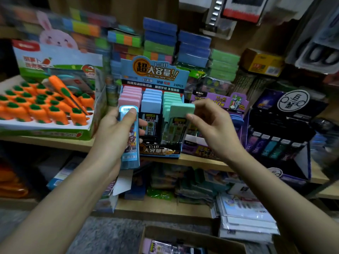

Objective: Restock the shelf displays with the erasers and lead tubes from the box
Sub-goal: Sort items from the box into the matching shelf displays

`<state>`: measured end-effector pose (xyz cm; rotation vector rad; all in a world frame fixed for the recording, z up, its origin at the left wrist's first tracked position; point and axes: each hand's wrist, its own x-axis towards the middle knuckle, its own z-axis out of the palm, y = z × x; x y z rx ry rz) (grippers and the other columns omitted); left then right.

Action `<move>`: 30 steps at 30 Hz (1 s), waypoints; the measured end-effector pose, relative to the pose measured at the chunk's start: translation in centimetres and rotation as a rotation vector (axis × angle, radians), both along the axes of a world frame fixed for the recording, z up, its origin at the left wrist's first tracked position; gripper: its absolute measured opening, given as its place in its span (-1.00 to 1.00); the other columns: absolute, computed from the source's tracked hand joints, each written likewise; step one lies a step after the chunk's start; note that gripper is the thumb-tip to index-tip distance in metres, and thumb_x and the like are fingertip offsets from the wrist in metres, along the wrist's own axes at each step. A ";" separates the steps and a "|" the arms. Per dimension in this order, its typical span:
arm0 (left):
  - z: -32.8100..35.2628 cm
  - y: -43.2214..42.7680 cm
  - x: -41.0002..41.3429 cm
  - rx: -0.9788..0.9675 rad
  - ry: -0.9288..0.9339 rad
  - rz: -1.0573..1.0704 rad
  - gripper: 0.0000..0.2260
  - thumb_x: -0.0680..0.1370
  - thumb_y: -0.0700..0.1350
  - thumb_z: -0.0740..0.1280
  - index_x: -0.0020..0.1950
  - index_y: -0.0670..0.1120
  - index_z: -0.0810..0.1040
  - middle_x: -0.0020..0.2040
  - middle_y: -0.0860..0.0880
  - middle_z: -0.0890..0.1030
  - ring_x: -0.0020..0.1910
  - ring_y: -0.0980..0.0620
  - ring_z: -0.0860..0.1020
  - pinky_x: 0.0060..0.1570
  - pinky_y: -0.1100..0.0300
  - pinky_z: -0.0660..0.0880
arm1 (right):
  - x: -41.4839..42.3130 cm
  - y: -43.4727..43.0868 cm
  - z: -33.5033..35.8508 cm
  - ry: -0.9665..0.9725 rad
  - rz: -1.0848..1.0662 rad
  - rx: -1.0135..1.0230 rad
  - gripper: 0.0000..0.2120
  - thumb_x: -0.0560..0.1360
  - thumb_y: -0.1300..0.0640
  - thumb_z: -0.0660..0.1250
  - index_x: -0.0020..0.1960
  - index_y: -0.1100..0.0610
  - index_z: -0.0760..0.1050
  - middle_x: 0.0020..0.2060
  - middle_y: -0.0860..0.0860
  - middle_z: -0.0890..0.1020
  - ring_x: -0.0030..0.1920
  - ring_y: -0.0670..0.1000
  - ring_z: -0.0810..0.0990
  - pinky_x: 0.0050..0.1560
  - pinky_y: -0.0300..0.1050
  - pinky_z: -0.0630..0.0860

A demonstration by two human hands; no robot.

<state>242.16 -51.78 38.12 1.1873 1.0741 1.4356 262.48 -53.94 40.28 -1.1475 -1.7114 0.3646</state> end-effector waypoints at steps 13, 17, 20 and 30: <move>0.3 -0.3 0.4 -0.002 0.009 -0.031 -0.90 0.61 -0.05 0.21 0.01 0.02 0.51 -0.32 0.14 0.67 -0.39 0.24 0.59 -0.40 0.32 0.54 | 0.1 0.4 -0.5 0.028 0.030 -0.109 -0.88 0.53 0.27 0.31 0.05 0.15 0.49 -0.14 -0.06 0.62 -0.14 -0.15 0.58 -0.12 -0.21 0.53; 0.3 -0.3 0.3 0.015 0.002 -0.035 -0.91 0.61 -0.06 0.21 0.01 0.02 0.51 -0.33 0.14 0.66 -0.40 0.24 0.59 -0.41 0.35 0.54 | 0.0 0.3 -0.9 -0.005 0.024 -0.118 -0.83 0.52 0.23 0.33 0.09 0.25 0.50 -0.10 0.15 0.63 -0.08 0.10 0.60 -0.02 0.09 0.54; 0.3 -0.3 0.3 0.025 0.000 -0.036 -0.90 0.61 -0.06 0.20 0.02 0.02 0.50 -0.32 0.13 0.67 -0.38 0.23 0.59 -0.40 0.34 0.54 | -0.3 0.3 -1.5 -0.061 -0.031 -0.144 -0.80 0.52 0.18 0.33 0.11 0.23 0.52 -0.07 0.09 0.65 -0.04 0.06 0.61 0.04 0.05 0.54; 0.9 -1.0 1.2 0.014 -0.126 -0.094 -0.92 0.60 -0.11 0.22 -0.01 0.01 0.51 -0.30 0.12 0.66 -0.31 0.23 0.62 -0.36 0.32 0.56 | -1.0 0.5 -0.5 -0.549 -0.356 -0.089 -0.71 0.53 -0.03 0.30 -0.04 0.22 0.54 -0.19 0.14 0.64 -0.12 0.17 0.58 -0.15 0.05 0.52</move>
